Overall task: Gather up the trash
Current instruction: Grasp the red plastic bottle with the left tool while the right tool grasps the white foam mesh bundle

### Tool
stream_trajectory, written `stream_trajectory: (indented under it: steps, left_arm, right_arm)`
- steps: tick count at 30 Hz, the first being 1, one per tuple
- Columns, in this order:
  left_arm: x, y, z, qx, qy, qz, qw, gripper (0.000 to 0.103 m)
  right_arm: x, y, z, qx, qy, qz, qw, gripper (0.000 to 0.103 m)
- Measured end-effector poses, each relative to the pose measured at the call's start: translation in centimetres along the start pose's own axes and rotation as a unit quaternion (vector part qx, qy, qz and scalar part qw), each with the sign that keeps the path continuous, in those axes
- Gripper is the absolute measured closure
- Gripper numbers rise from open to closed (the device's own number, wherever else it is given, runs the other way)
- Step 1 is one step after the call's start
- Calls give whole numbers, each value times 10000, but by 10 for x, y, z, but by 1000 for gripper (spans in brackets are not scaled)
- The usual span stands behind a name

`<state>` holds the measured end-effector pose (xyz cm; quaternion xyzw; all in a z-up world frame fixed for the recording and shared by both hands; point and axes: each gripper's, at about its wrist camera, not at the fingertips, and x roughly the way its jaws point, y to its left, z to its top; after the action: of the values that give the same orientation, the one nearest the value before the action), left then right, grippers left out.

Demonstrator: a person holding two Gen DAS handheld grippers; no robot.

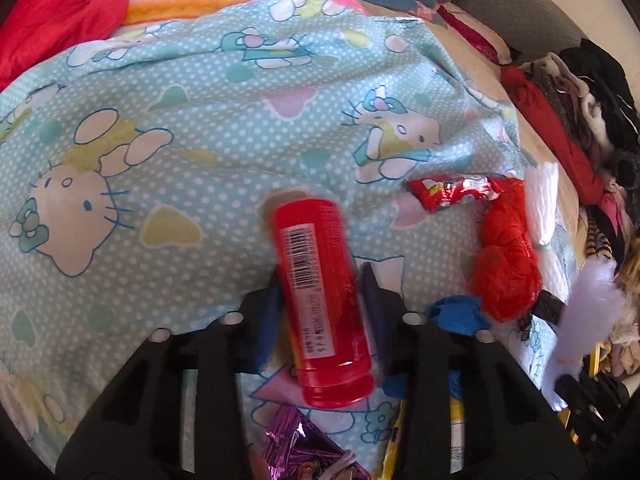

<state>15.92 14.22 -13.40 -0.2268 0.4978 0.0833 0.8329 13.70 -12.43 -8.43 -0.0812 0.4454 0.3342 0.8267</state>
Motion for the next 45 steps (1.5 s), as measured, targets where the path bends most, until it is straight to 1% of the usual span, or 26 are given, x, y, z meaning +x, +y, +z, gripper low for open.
stream_trajectory:
  steps: [2, 6, 7, 12, 22, 27, 32, 45]
  left_arm:
    - [-5, 0, 0, -2, -61, -60, 10000, 75]
    - [-23, -4, 3, 28, -374, -304, 9988, 75]
    - [-32, -8, 4, 100, -517, -376, 9979, 75]
    - [-62, -26, 9, 258, -931, -669, 9931, 75]
    - [-103, -61, 7, 508, -1420, -1025, 9832, 75]
    - [-115, -76, 3, 680, -1552, -1165, 9786, 75]
    - [-123, -87, -3, 799, -1624, -1291, 9750, 75]
    - [-136, -114, -15, 1119, -1733, -1434, 9679, 75]
  right_arm:
    - [-8, -1, 2, 106, -94, 77, 9999, 89]
    - [-22, 0, 4, 201, -250, 180, 9993, 89]
    - [-24, 1, 5, 208, -281, 191, 9992, 89]
    - [-38, 5, 8, 237, -458, 218, 9984, 89]
    - [-62, 12, 9, 203, -835, 194, 9961, 89]
    - [-76, 10, 9, 272, -1035, 144, 9942, 89]
    - [-87, 9, 7, 286, -1132, 99, 9931, 89]
    - [-108, 2, -1, 384, -1320, -4, 9905, 89]
